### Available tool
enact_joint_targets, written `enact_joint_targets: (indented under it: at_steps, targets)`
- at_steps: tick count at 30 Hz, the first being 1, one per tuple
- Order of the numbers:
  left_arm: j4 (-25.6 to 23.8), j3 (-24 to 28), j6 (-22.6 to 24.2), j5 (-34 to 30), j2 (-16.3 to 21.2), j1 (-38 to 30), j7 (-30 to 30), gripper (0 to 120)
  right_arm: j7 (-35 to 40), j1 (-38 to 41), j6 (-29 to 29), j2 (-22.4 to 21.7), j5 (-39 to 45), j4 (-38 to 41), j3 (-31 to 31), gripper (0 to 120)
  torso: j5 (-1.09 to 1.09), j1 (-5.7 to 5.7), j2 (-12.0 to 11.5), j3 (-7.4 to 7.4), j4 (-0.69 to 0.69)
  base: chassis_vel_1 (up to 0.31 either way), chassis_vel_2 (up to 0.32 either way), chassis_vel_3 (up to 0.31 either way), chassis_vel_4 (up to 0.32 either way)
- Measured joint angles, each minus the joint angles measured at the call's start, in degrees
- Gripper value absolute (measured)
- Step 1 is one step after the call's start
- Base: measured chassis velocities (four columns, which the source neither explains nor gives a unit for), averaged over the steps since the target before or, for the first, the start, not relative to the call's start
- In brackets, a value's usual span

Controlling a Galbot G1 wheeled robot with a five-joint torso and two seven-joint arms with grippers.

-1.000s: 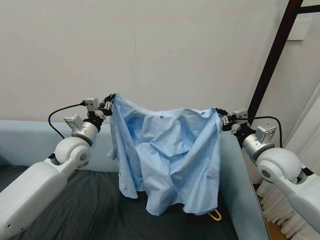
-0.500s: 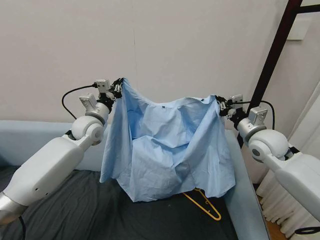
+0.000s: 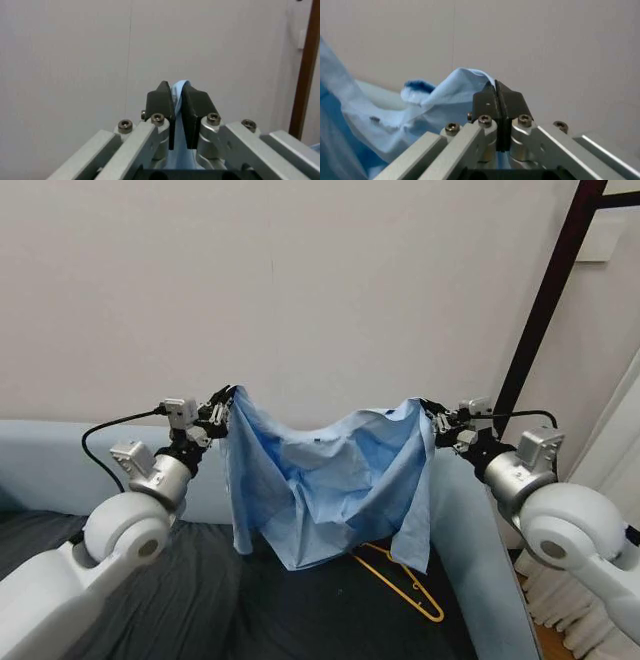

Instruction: Pick up the clothes from the sofa and hang them on the clothes hanger.

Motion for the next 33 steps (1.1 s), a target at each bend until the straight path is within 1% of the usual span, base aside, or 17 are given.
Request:
enact_joint_targets:
  at_steps: [1, 2, 5, 7, 8, 10, 13, 15, 16, 17, 20, 22, 26, 27, 30, 32, 33]
  targets:
    - [-1.6, -2.4, 0.2, -0.7, 0.5, 2.1, -0.1, 4, 0.4, -1.4, -0.6, -0.8, -0.2, 1.7, 1.2, 0, 0.0, 0.0, 0.0, 0.0, 0.02, 0.0, 0.0, 0.0, 0.0]
    - [-1.6, -2.4, 0.2, -0.7, 0.5, 2.1, -0.1, 4, 0.4, -1.4, -0.6, -0.8, -0.2, 1.7, 1.2, 0, 0.0, 0.0, 0.0, 0.0, 0.02, 0.0, 0.0, 0.0, 0.0]
    - [-8.4, -13.4, 1.7, -3.6, 2.1, 12.3, -0.1, 4, 1.9, -8.8, -4.1, -3.3, 0.8, 7.7, 8.3, 0, 0.0, 0.0, 0.0, -0.01, 0.02, 0.0, 0.0, 0.0, 0.0]
    - [-11.1, -20.2, 2.4, -4.8, 2.3, 19.0, -0.1, 4, 3.3, -12.1, -7.0, -4.3, 2.9, 10.5, 13.2, 0, -0.01, -0.01, 0.0, -0.01, 0.04, 0.0, 0.0, 0.0, 0.0]
    - [-11.1, -20.2, 2.4, -4.8, 2.3, 19.0, -0.1, 4, 3.3, -12.1, -7.0, -4.3, 2.9, 10.5, 13.2, 0, -0.01, -0.01, 0.0, -0.01, 0.04, 0.0, 0.0, 0.0, 0.0]
    - [-11.0, -22.6, 2.9, -5.0, 1.6, 21.4, -0.7, 4, 5.4, -12.2, -9.5, -4.4, 5.8, 11.3, 15.9, 0, 0.0, -0.01, 0.0, -0.01, 0.04, 0.0, 0.0, 0.0, 0.0]
    - [-9.5, -21.3, 3.3, -5.1, 0.4, 19.9, -1.4, 4, 7.6, -10.1, -11.2, -4.2, 8.9, 11.3, 15.9, 0, -0.03, 0.0, 0.0, 0.01, 0.05, 0.0, 0.0, 0.0, 0.0]
    - [-7.1, -17.6, 3.5, -3.5, -1.3, 17.1, -1.7, 4, 8.4, -8.6, -12.1, -2.8, 10.1, 11.0, 13.9, 0, -0.01, 0.01, 0.0, 0.02, 0.02, 0.0, 0.0, 0.0, 0.0]
    - [-7.1, -17.6, 3.5, -3.5, -1.3, 17.1, -1.7, 4, 8.4, -8.6, -12.1, -2.8, 10.1, 11.0, 13.9, 0, -0.01, 0.01, 0.0, 0.02, 0.02, 0.0, 0.0, 0.0, 0.0]
    - [-5.9, -16.0, 3.7, -2.2, -2.5, 16.4, -1.8, 4, 7.7, -8.5, -12.1, -1.6, 9.3, 10.2, 12.4, 0, -0.02, 0.02, 0.0, 0.02, 0.01, 0.0, 0.0, 0.0, 0.0]
    - [-1.6, -11.6, 3.8, 1.4, -6.8, 15.1, -2.0, 4, 3.5, -9.9, -10.7, 2.7, 2.4, 5.2, 6.5, 0, 0.02, 0.02, 0.0, 0.02, 0.03, 0.0, 0.0, 0.0, 0.0]
    - [-0.4, -10.2, 3.7, 2.3, -7.8, 14.7, -2.0, 4, 2.5, -10.0, -9.9, 3.7, 0.5, 3.7, 4.6, 0, -0.01, 0.02, 0.0, 0.02, 0.04, 0.0, 0.0, 0.0, 0.0]
    - [7.0, -2.6, 2.4, 6.9, -12.0, 11.1, -1.2, 4, -4.1, -8.6, -2.9, 9.0, -13.0, -9.2, -5.4, 0, 0.01, 0.02, 0.0, 0.03, 0.03, 0.0, 0.0, 0.0, 0.0]
    - [7.0, -2.6, 2.4, 6.9, -12.0, 11.1, -1.2, 4, -4.1, -8.6, -2.9, 9.0, -13.0, -9.2, -5.4, 0, 0.01, 0.02, 0.0, 0.03, 0.03, 0.0, 0.0, 0.0, 0.0]
    - [12.5, 1.6, 1.1, 9.6, -15.1, 8.1, -0.8, 4, -5.1, -8.0, -0.8, 12.4, -17.1, -14.6, -8.9, 0, 0.0, 0.03, 0.0, 0.03, 0.04, 0.0, 0.0, 0.0, 0.0]
    - [14.9, 3.1, 0.6, 10.6, -16.9, 7.3, -0.7, 4, -5.3, -8.8, -0.3, 13.5, -19.1, -16.3, -9.5, 0, 0.0, 0.03, 0.0, 0.03, 0.04, 0.0, 0.0, 0.0, 0.0]
    - [14.9, 3.1, 0.6, 10.6, -16.9, 7.3, -0.7, 4, -5.3, -8.8, -0.3, 13.5, -19.1, -16.3, -9.5, 0, 0.0, 0.03, 0.0, 0.03, 0.04, 0.0, 0.0, 0.0, 0.0]
